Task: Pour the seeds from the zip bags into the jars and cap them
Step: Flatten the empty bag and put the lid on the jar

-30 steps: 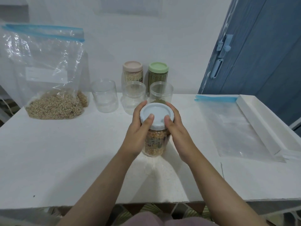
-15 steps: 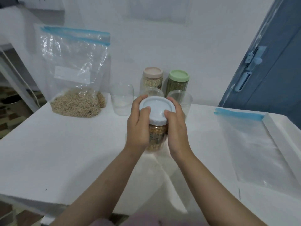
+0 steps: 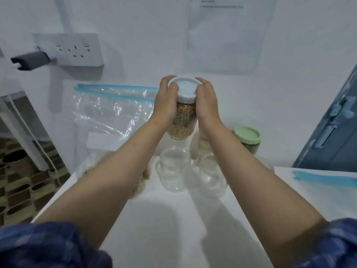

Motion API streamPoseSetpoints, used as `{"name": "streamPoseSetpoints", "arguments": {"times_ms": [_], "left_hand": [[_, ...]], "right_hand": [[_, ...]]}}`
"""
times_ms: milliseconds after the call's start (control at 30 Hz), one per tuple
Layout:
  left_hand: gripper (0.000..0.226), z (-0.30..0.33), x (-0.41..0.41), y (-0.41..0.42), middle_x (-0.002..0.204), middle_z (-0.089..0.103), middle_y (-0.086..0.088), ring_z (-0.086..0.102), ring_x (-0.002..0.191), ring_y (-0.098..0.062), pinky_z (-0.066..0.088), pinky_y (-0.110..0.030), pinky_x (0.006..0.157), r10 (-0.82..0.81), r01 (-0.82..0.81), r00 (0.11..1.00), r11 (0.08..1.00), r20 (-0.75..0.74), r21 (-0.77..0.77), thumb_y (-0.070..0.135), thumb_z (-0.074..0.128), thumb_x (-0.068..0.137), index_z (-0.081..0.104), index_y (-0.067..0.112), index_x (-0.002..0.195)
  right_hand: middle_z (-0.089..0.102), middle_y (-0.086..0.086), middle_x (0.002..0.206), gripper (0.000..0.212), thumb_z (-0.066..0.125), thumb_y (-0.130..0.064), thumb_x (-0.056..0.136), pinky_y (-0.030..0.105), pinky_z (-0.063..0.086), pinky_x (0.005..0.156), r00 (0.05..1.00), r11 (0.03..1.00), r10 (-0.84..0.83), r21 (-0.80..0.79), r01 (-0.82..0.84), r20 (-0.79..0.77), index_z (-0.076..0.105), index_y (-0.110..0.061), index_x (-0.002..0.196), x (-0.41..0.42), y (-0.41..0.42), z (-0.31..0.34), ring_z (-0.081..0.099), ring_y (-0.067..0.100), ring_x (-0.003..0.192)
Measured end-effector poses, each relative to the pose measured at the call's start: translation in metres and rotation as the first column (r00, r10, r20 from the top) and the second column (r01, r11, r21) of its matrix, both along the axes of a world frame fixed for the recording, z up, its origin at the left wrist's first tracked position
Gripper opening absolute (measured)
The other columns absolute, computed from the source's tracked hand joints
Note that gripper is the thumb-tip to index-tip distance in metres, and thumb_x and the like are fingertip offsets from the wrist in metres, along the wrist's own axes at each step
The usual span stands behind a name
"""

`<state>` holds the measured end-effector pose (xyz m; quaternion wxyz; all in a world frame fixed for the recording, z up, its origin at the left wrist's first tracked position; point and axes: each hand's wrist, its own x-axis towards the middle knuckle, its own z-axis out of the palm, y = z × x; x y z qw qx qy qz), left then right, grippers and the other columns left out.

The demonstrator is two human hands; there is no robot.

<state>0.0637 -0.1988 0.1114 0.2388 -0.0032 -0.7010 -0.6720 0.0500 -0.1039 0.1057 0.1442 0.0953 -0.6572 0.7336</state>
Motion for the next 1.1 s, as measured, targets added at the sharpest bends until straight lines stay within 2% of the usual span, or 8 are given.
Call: {"name": "streamPoseSetpoints", "arguments": {"times_ms": [200,367,467,567,700,900,1000,1100], "left_hand": [[0.028,-0.057,-0.055,-0.023,0.098,0.060,0.004,0.059,0.096,-0.019,0.049,-0.035,0.084,0.003,0.005,0.992,0.998,0.125,-0.057,0.021,0.037,0.096,0.053,0.023,0.119],[0.034,-0.091,-0.068,-0.029,0.109,0.061,-0.002,0.058,0.102,-0.022,0.047,-0.033,0.086,0.005,0.012,0.979,0.996,0.204,-0.083,0.024,0.035,0.094,0.052,0.019,0.124],[0.052,-0.106,-0.068,-0.029,0.113,0.063,-0.004,0.060,0.103,-0.023,0.049,-0.035,0.089,0.021,0.000,0.977,0.995,0.213,-0.097,0.033,0.032,0.079,0.053,0.020,0.124],[0.038,-0.119,-0.067,-0.028,0.108,0.063,-0.003,0.061,0.106,-0.026,0.050,-0.037,0.091,0.049,-0.029,0.969,0.996,0.244,-0.086,0.025,0.036,0.089,0.057,0.018,0.119],[0.041,-0.131,-0.067,-0.029,0.107,0.064,-0.004,0.062,0.104,-0.026,0.052,-0.040,0.092,0.037,-0.025,0.963,0.999,0.266,-0.047,0.025,0.036,0.085,0.058,0.014,0.118],[0.039,-0.137,-0.070,-0.030,0.127,0.058,-0.013,0.058,0.115,-0.030,0.048,-0.046,0.101,0.033,-0.019,0.969,0.998,0.246,-0.059,0.008,0.037,0.095,0.052,0.008,0.131],[0.039,-0.137,-0.069,-0.029,0.137,0.054,-0.012,0.053,0.125,-0.027,0.042,-0.040,0.108,0.047,-0.019,0.972,0.992,0.232,-0.121,0.012,0.035,0.103,0.046,0.008,0.140],[0.041,-0.135,-0.062,-0.026,0.148,0.047,-0.008,0.042,0.138,-0.021,0.030,-0.025,0.112,0.059,-0.018,0.981,0.976,0.185,-0.218,0.019,0.033,0.107,0.043,0.006,0.145]], "right_hand": [[0.057,-0.003,0.109,0.037,0.036,-0.006,0.097,0.012,0.045,0.072,0.992,0.995,-0.078,0.076,0.071,0.098,0.053,-0.011,0.130,-0.054,-0.024,-0.052,0.055,0.014,0.101],[0.060,0.000,0.115,0.039,0.037,-0.013,0.093,0.036,0.049,0.097,0.979,0.980,-0.126,0.175,0.098,0.161,0.055,-0.017,0.128,-0.071,-0.035,-0.095,0.058,0.020,0.110],[0.061,-0.001,0.113,0.039,0.038,-0.012,0.093,0.032,0.048,0.093,0.972,0.972,-0.163,0.194,0.130,0.168,0.056,-0.017,0.127,-0.071,-0.036,-0.108,0.058,0.018,0.106],[0.061,0.002,0.112,0.039,0.039,-0.004,0.094,0.026,0.046,0.086,0.962,0.972,-0.173,0.196,0.131,0.213,0.057,-0.012,0.128,-0.069,-0.037,-0.119,0.057,0.018,0.102],[0.061,0.008,0.114,0.040,0.037,0.000,0.092,0.031,0.048,0.087,0.959,0.971,-0.127,0.230,0.068,0.254,0.054,-0.010,0.128,-0.066,-0.036,-0.128,0.058,0.022,0.103],[0.058,0.010,0.117,0.042,0.035,-0.001,0.094,0.035,0.048,0.089,0.957,0.918,-0.138,0.395,0.027,0.255,0.049,-0.010,0.133,-0.070,-0.034,-0.122,0.056,0.024,0.103],[0.059,0.012,0.130,0.042,0.035,-0.003,0.098,0.025,0.039,0.089,0.956,0.878,-0.204,0.470,0.085,0.209,0.050,-0.008,0.138,-0.068,-0.034,-0.119,0.055,0.026,0.116],[0.051,0.011,0.146,0.041,0.034,-0.013,0.105,0.025,0.031,0.106,0.966,0.837,-0.234,0.527,0.144,0.108,0.046,-0.005,0.143,-0.059,-0.031,-0.114,0.045,0.024,0.136]]}}
